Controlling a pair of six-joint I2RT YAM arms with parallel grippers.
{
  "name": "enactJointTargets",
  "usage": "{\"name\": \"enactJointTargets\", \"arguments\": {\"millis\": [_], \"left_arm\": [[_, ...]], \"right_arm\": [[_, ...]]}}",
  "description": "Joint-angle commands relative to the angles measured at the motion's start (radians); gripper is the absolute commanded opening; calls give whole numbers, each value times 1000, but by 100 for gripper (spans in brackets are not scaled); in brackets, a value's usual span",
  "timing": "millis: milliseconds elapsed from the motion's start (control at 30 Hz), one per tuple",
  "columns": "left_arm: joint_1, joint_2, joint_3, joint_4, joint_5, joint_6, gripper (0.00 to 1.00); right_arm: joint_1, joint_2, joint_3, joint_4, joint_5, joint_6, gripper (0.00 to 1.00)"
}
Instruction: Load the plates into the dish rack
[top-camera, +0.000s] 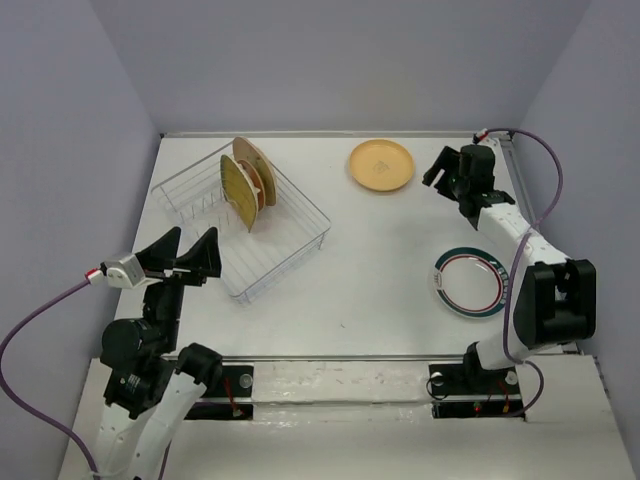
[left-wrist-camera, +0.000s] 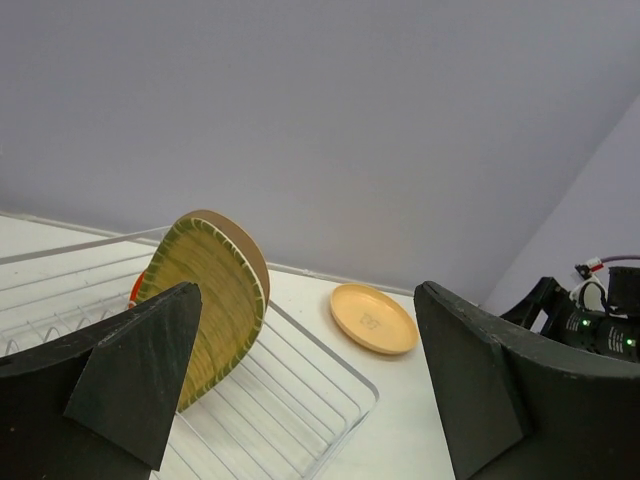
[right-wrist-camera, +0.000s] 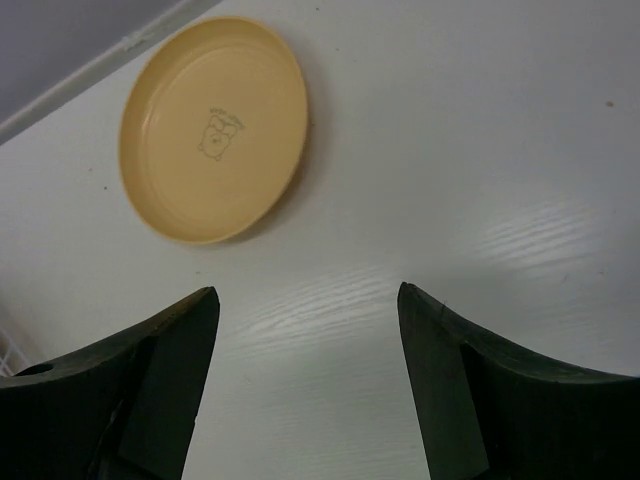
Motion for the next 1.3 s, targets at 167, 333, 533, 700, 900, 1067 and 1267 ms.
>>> {"name": "enactJointTargets", "arguments": {"millis": [167, 333, 533, 700, 900, 1067, 1267], "left_arm": [[-8, 10, 0, 52, 22, -2, 99], [-33, -11, 1, 53, 19, 1, 99], [-48, -60, 0, 50, -1, 4, 99], [-74, -84, 3, 50, -19, 16, 99], [-86, -160, 3, 52, -46, 21, 99], [-105, -168, 5, 52, -47, 22, 99], [-103, -169, 5, 52, -55, 25, 99]], "right_arm": [[-275, -326, -441, 49, 37, 203, 78], [-429, -595, -616, -80, 118, 237, 80], [-662, -658, -689, -264, 89, 259, 87], [-820, -595, -666, -312, -75, 245, 88], [-854, -393, -632, -300, -299, 156, 89], [-854, -373, -705, -191, -529, 134, 82], [-854, -265, -797, -1, -691, 160, 48]]}}
